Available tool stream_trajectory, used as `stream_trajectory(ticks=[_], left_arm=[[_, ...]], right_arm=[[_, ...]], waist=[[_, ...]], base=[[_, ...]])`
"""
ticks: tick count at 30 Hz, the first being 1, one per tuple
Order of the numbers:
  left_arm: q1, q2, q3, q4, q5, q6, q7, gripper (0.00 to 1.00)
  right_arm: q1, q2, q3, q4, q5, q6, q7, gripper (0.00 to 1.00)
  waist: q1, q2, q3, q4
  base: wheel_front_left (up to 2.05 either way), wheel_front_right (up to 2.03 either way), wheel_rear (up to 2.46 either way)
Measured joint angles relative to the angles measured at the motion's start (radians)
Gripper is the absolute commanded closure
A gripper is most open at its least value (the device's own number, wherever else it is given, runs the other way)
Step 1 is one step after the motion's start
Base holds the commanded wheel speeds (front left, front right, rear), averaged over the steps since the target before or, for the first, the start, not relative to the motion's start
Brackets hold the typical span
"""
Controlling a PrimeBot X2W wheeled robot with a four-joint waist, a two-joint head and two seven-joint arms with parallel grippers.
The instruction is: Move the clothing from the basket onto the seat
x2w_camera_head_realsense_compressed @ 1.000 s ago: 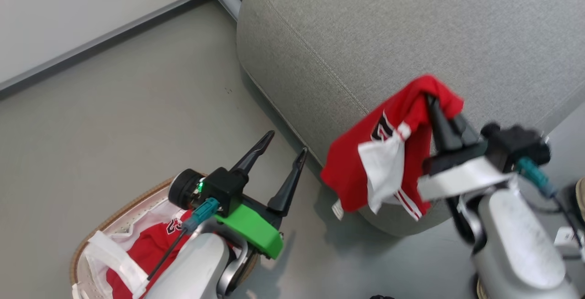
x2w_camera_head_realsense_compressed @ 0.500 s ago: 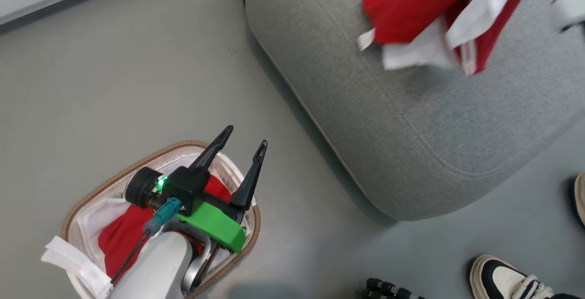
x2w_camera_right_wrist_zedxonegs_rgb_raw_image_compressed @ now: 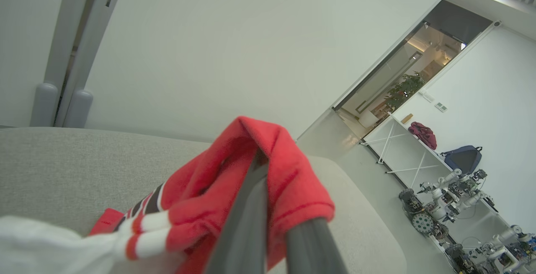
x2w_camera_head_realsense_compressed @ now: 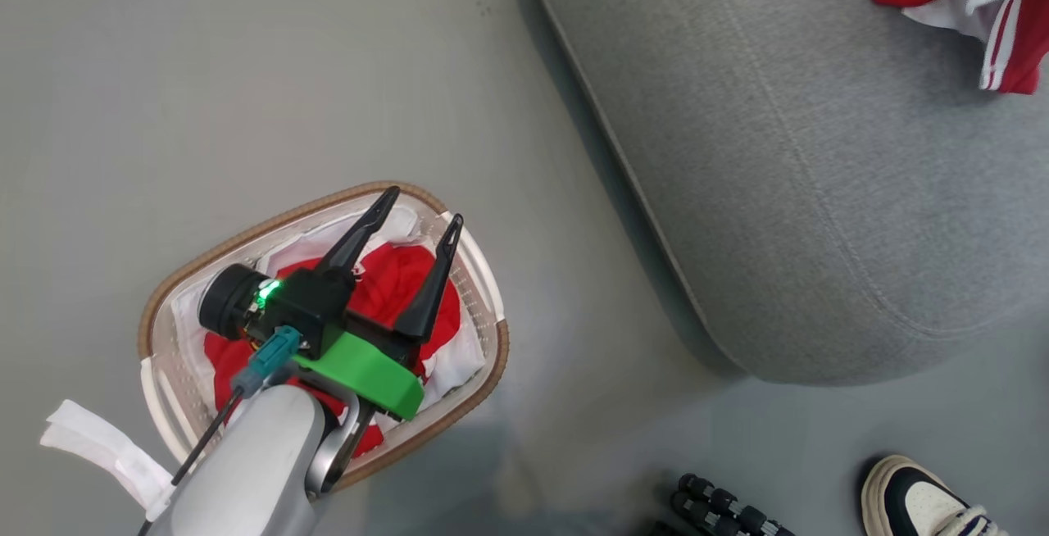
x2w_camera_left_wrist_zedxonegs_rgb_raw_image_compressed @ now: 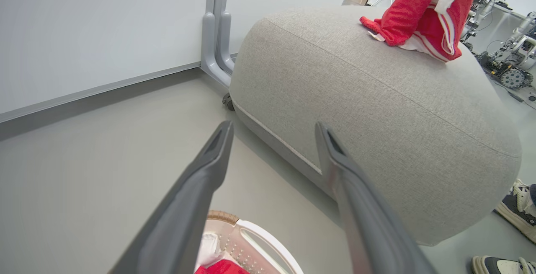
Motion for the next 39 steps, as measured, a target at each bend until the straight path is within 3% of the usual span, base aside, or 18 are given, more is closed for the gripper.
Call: stream_trajectory(ticks=[4, 5, 6, 8, 16, 23, 32, 39], left_arm=[[0.0, 0.004, 0.024, 0.001, 0.0, 0.0, 0.0, 0.0], [0.002, 0.007, 0.028, 0.003, 0.0, 0.0, 0.0, 0.0], [0.003, 0.01, 0.033, 0.005, 0.0, 0.0, 0.0, 0.0], [0.007, 0.015, 0.043, 0.009, 0.0, 0.0, 0.0, 0.0], [0.03, 0.002, 0.086, 0.036, 0.001, 0.0, 0.0, 0.0], [0.068, -0.021, 0.139, 0.073, 0.009, 0.0, 0.0, 0.0], [0.12, -0.066, 0.269, 0.1, 0.03, 0.0, 0.0, 0.0], [0.145, -0.104, 0.388, 0.113, 0.08, 0.0, 0.0, 0.0]], right_arm=[[0.069, 0.035, -0.131, 0.047, -0.043, 0.0, -0.008, 1.0], [0.09, 0.045, -0.173, 0.059, -0.059, 0.0, -0.009, 0.91], [0.111, 0.058, -0.215, 0.071, -0.075, 0.0, -0.009, 0.78], [0.155, 0.087, -0.28, 0.087, -0.1, 0.0, -0.009, 0.0], [0.339, 0.202, -0.455, 0.093, -0.152, 0.0, -0.023, 0.0], [0.541, 0.31, -0.473, -0.04, -0.108, 0.0, -0.024, 0.0], [0.714, 0.41, -0.303, -0.253, -0.048, 0.0, -0.025, 0.0], [0.723, 0.427, -0.105, -0.317, 0.052, 0.0, -0.025, 0.0]], waist=[[0.0, 0.0, 0.028, 0.033], [0.0, 0.0, 0.034, 0.041], [0.0, 0.0, 0.04, 0.048], [0.0, 0.0, 0.047, 0.059], [-0.0001, 0.0, 0.023, 0.073], [-0.0002, -0.0001, -0.035, 0.072], [-0.0002, 0.0, -0.112, 0.081], [-0.0003, 0.0, -0.158, 0.122]], base=[[0.0, 0.0, 0.0], [0.0, 0.0, 0.0], [0.0, 0.0, 0.0], [0.0, 0.0, 0.0], [0.0, 0.0, 0.0], [0.0, 0.0, 0.0], [0.0, 0.0, 0.0], [0.0, 0.0, 0.0]])
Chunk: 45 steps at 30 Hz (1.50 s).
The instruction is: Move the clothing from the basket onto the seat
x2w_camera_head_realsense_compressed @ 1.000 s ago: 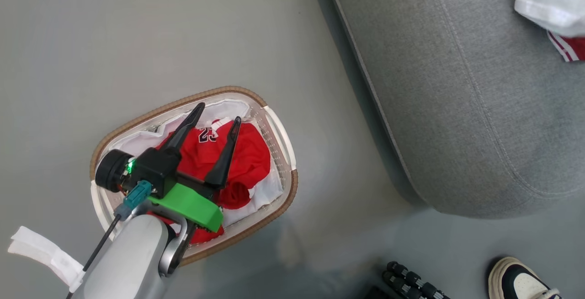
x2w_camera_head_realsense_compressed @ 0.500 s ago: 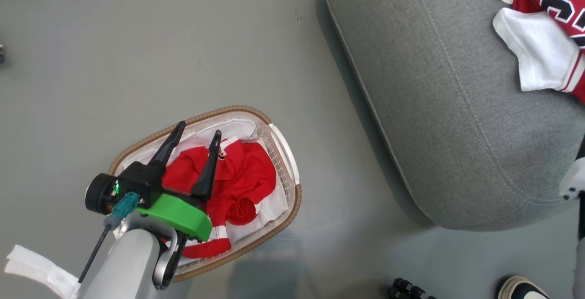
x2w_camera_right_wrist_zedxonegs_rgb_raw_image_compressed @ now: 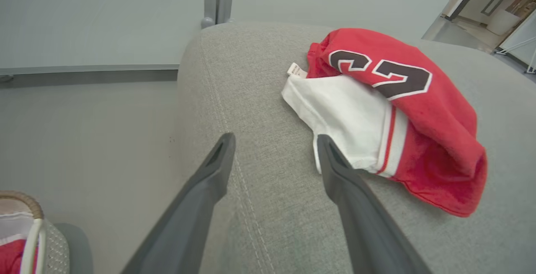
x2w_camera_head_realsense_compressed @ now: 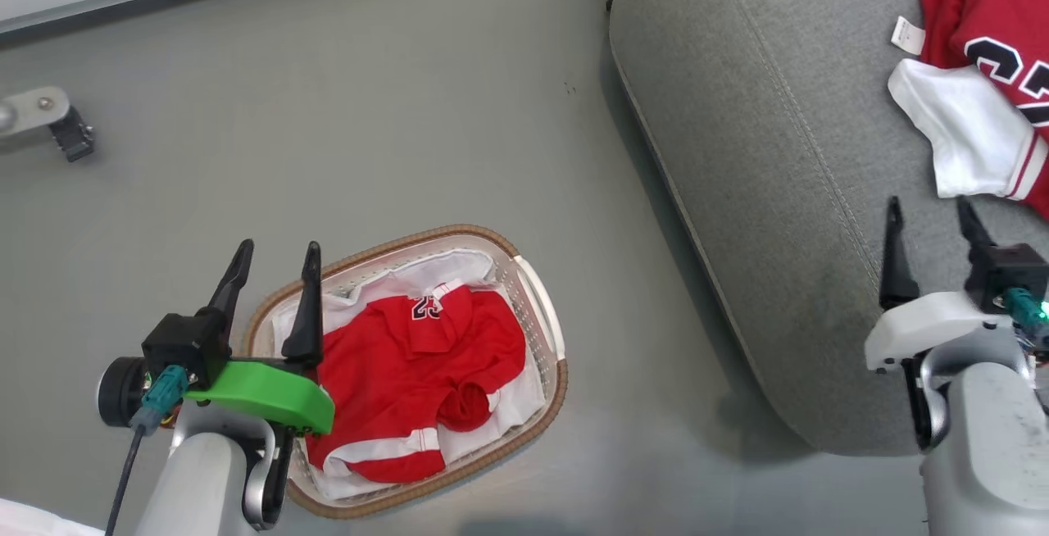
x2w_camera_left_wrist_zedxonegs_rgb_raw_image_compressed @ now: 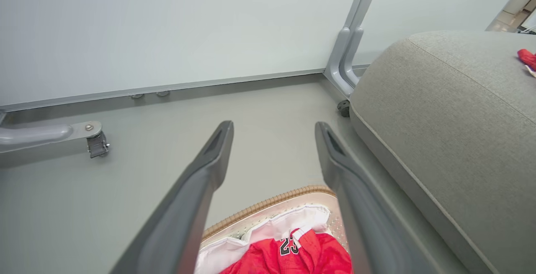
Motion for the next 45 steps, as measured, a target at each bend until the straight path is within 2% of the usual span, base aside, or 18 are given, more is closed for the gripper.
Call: stream_trajectory(ticks=[7, 13, 26, 45], left_arm=[[0.023, -0.037, 0.112, 0.021, 0.055, 0.0, 0.0, 0.0], [0.033, -0.062, 0.193, 0.023, 0.084, 0.0, 0.0, 0.0], [0.04, -0.09, 0.238, 0.017, 0.137, 0.0, 0.0, 0.0], [0.222, -0.111, 0.245, -0.04, 0.157, 0.0, 0.0, 0.0]], right_arm=[[-0.026, 0.008, 0.207, -0.021, 0.06, 0.0, 0.0, 0.0], [-0.03, 0.009, 0.318, -0.028, 0.128, 0.0, 0.0, 0.0], [-0.02, 0.01, 0.368, -0.017, 0.178, 0.0, 0.0, 0.0], [0.158, 0.01, 0.337, -0.018, 0.206, 0.0, 0.0, 0.0]], waist=[[0.0, -0.0001, -0.035, 0.067], [0.0, 0.0, -0.065, 0.125], [0.0, 0.0, -0.126, 0.231], [0.0, 0.0, -0.248, 0.229]], base=[[0.0, 0.0, 0.0], [0.0, 0.0, 0.0], [0.0, 0.0, 0.0], [0.0, 0.0, 0.0]])
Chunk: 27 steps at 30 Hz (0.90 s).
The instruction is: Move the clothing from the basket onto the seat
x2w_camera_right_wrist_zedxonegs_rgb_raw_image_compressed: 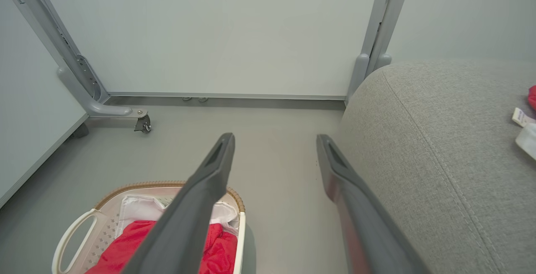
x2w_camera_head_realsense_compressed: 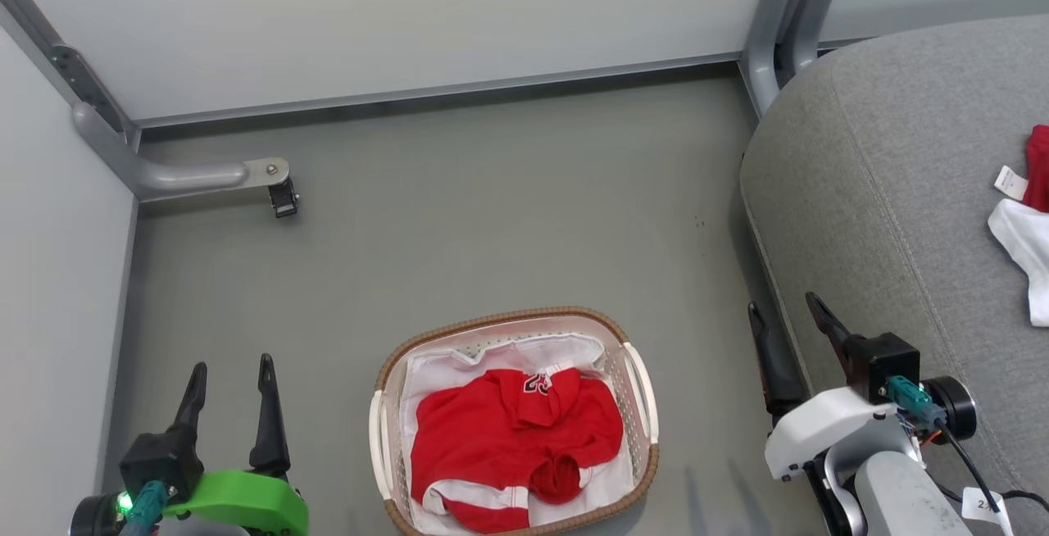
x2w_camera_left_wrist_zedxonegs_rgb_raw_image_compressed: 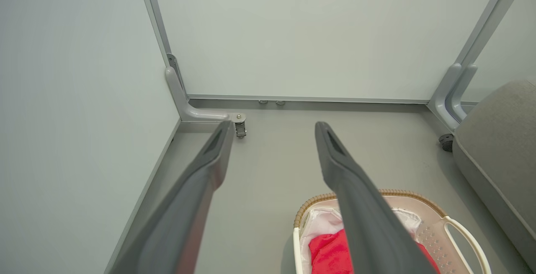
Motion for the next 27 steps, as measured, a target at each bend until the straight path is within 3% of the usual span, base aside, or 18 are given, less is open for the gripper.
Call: stream_trajectory(ticks=[15, 27], left_arm=[[0.028, -0.002, -0.073, 0.025, -0.039, 0.0, 0.0, 0.0], [-0.081, -0.002, -0.182, 0.098, -0.056, 0.0, 0.0, 0.0]], right_arm=[[0.023, 0.0, 0.005, 0.002, -0.001, 0.0, 0.0, 0.0], [-0.069, 0.0, 0.046, -0.047, 0.026, 0.0, 0.0, 0.0]], waist=[[0.0, 0.0, -0.01, -0.005], [0.0, 0.0, 0.106, -0.035]], base=[[0.0, 0.0, 0.0], [0.0, 0.0, 0.0]])
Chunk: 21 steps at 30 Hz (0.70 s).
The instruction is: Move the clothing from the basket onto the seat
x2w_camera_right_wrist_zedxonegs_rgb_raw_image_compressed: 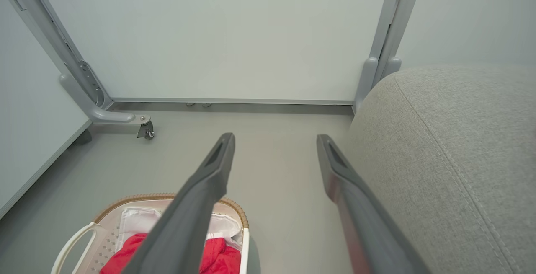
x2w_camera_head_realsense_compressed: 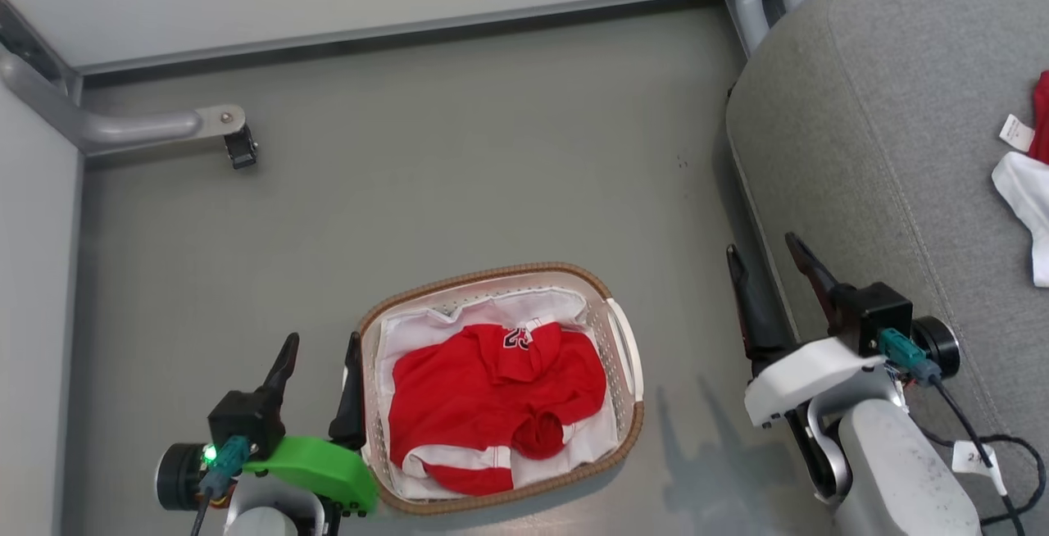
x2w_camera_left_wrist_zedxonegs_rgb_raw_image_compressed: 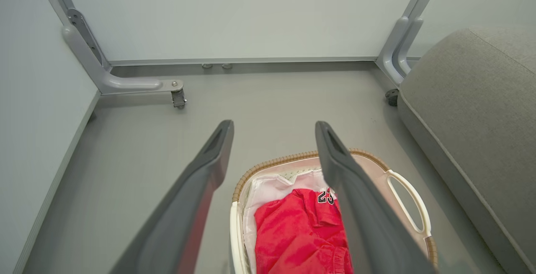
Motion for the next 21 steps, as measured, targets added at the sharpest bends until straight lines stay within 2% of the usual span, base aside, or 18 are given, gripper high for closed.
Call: stream_trajectory(ticks=[5, 21], left_arm=[[-0.073, 0.011, -0.063, 0.057, -0.004, 0.0, 0.0, 0.0], [-0.322, 0.113, -0.291, 0.255, -0.063, -0.001, 0.0, 0.0]], right_arm=[[-0.062, -0.001, 0.026, -0.04, 0.019, 0.0, 0.0, 0.0], [-0.173, -0.001, 0.085, -0.142, 0.139, 0.0, 0.0, 0.0]], waist=[[0.0, 0.0, 0.074, -0.023], [0.0001, 0.0, 0.32, -0.111]], base=[[0.0, 0.0, 0.0], [0.0, 0.0, 0.0]])
